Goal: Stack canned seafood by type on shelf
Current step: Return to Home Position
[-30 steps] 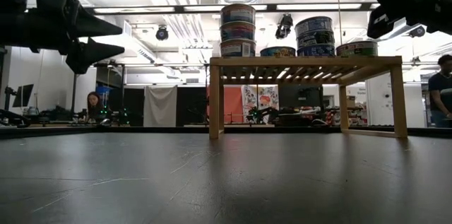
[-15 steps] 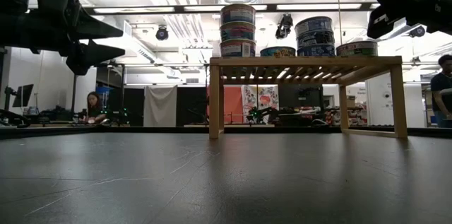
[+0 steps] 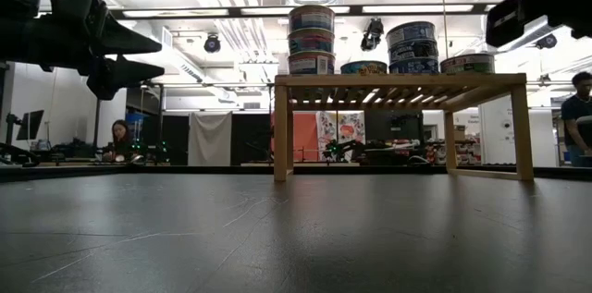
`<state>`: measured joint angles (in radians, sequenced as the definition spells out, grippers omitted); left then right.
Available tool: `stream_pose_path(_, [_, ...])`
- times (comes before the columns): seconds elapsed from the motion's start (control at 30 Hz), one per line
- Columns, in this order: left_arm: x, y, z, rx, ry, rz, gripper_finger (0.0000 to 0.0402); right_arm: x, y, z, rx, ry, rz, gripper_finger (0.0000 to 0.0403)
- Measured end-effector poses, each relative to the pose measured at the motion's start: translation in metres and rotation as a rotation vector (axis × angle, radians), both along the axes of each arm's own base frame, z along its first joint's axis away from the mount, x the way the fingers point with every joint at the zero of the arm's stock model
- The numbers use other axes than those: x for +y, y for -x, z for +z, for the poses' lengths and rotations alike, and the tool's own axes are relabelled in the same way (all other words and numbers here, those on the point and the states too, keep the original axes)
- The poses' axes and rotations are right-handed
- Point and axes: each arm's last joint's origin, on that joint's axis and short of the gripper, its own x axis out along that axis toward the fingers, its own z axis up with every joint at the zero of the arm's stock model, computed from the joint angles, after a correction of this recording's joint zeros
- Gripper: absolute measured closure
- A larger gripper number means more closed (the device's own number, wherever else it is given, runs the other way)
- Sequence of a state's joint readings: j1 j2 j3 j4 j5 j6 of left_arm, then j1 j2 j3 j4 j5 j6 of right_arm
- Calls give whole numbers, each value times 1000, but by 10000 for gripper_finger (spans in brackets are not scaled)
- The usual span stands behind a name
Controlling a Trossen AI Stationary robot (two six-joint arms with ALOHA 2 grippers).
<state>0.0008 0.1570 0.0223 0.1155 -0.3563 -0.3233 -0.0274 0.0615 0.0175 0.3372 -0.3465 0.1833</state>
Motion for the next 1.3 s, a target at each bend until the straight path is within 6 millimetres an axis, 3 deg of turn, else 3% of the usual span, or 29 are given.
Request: stream_pose_path(1.3, [0, -2, -2, 28, 0, 0, 141, 2, 1, 3, -10, 1, 24, 390])
